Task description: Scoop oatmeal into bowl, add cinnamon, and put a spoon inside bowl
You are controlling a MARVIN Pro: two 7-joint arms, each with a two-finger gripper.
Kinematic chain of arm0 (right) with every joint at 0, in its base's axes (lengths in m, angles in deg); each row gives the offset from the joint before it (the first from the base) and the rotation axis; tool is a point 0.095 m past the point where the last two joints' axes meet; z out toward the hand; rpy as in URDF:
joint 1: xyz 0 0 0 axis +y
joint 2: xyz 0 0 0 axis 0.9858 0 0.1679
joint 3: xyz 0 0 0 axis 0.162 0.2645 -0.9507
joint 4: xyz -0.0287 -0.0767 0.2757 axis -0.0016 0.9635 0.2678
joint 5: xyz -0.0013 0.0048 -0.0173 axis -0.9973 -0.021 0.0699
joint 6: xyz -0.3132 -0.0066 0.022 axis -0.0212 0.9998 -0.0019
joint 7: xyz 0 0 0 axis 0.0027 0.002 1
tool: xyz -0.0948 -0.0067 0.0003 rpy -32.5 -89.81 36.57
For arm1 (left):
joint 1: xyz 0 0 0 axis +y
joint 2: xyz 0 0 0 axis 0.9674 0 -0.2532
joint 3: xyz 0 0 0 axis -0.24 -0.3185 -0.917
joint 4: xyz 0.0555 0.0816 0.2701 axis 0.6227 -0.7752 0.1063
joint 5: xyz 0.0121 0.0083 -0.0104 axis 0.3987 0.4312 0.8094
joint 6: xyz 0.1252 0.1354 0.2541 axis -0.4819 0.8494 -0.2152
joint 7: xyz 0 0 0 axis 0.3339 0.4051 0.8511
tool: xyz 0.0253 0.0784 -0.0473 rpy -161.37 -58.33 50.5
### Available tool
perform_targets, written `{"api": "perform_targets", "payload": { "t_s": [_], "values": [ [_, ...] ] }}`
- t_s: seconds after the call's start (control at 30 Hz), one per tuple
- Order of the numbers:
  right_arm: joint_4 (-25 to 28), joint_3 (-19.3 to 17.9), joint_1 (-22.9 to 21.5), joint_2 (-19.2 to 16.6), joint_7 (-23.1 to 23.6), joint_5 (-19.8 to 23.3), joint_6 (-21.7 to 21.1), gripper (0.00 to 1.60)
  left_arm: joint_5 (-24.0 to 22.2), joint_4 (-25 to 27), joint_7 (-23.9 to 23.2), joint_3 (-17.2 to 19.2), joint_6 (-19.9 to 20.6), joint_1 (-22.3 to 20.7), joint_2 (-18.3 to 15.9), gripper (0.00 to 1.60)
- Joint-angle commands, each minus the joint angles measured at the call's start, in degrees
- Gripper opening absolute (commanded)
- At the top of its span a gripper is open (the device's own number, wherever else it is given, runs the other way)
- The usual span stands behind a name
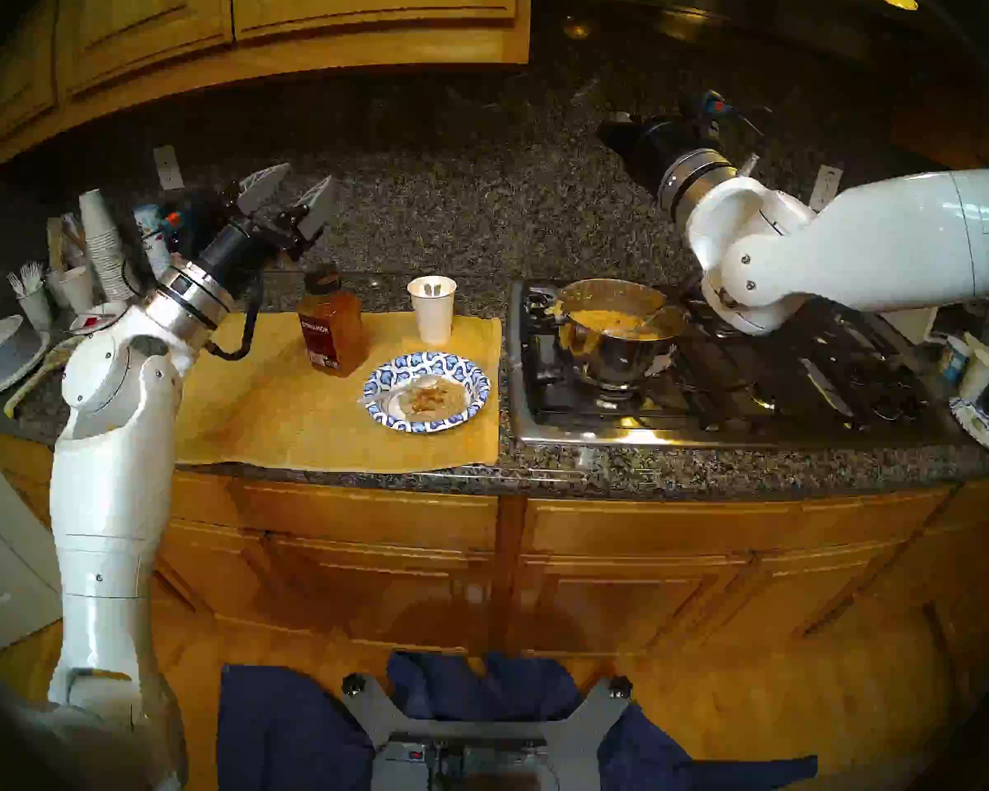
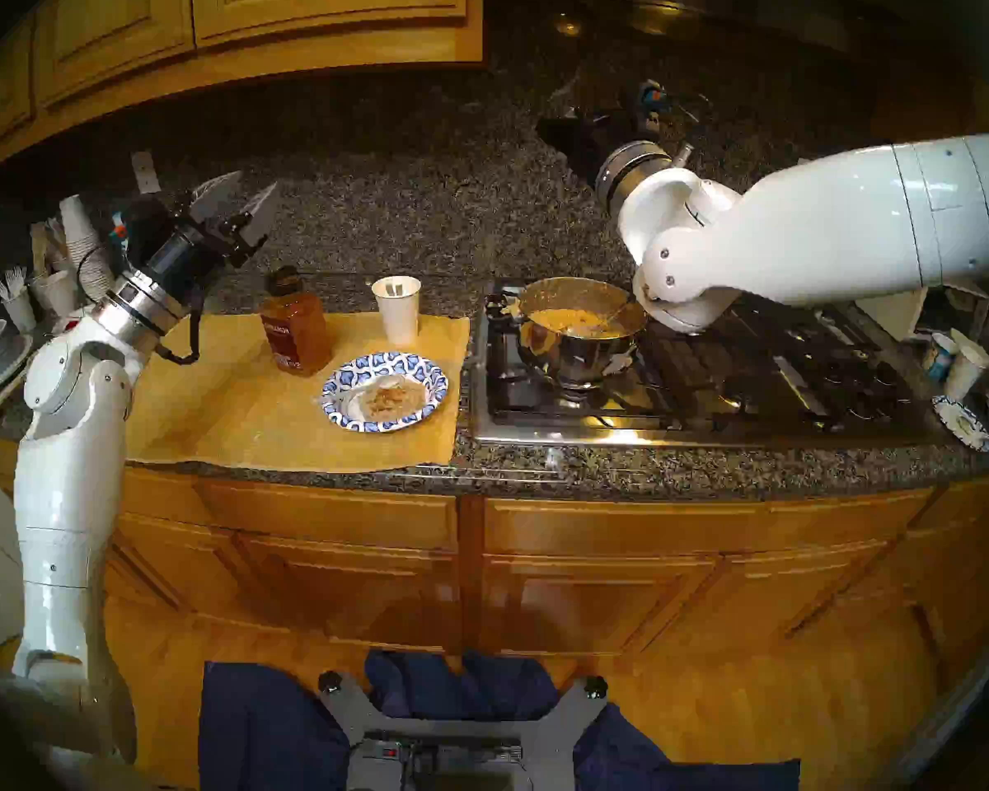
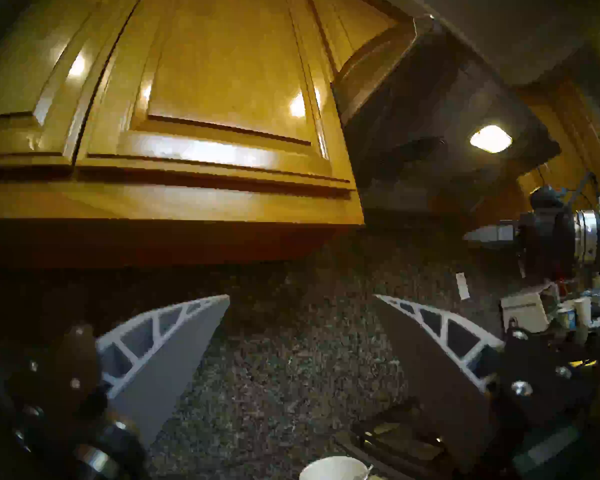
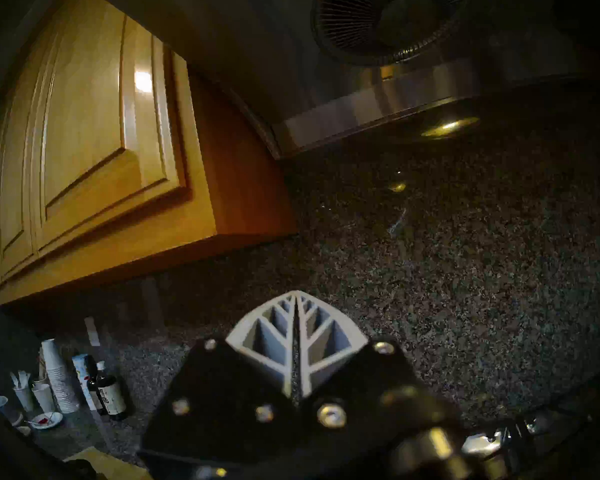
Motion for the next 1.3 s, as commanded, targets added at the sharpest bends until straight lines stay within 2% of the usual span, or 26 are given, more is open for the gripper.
{"api": "perform_targets", "payload": {
  "t_s": [0.0, 0.03, 0.07, 0.1, 1.27],
  "values": [
    [-0.83, -1.37, -2.01, 0.03, -0.48, -0.01, 0.74, 0.0, 0.18, -0.26, 1.32, 0.16, -1.73, -5.23, 0.08, 1.6],
    [-0.85, -1.41, -2.05, 0.04, -0.56, 0.0, 0.74, 0.06, 0.2, -0.33, 1.37, 0.11, -1.83, -5.28, 0.08, 1.6],
    [-0.86, -1.45, -2.08, 0.05, -0.66, 0.0, 0.74, 0.4, 0.22, -0.41, 1.43, 0.06, -1.94, -5.35, 0.08, 1.6],
    [-0.86, -1.46, -2.08, 0.06, -0.74, -0.03, 0.74, 0.54, 0.24, -0.49, 1.47, 0.02, -2.05, -5.41, 0.08, 1.6],
    [-0.83, -1.64, -2.01, 0.04, -1.49, -0.48, 0.74, 0.54, -0.1, -1.02, 1.97, -0.62, -3.25, -5.62, -0.53, 1.6]
  ]
}}
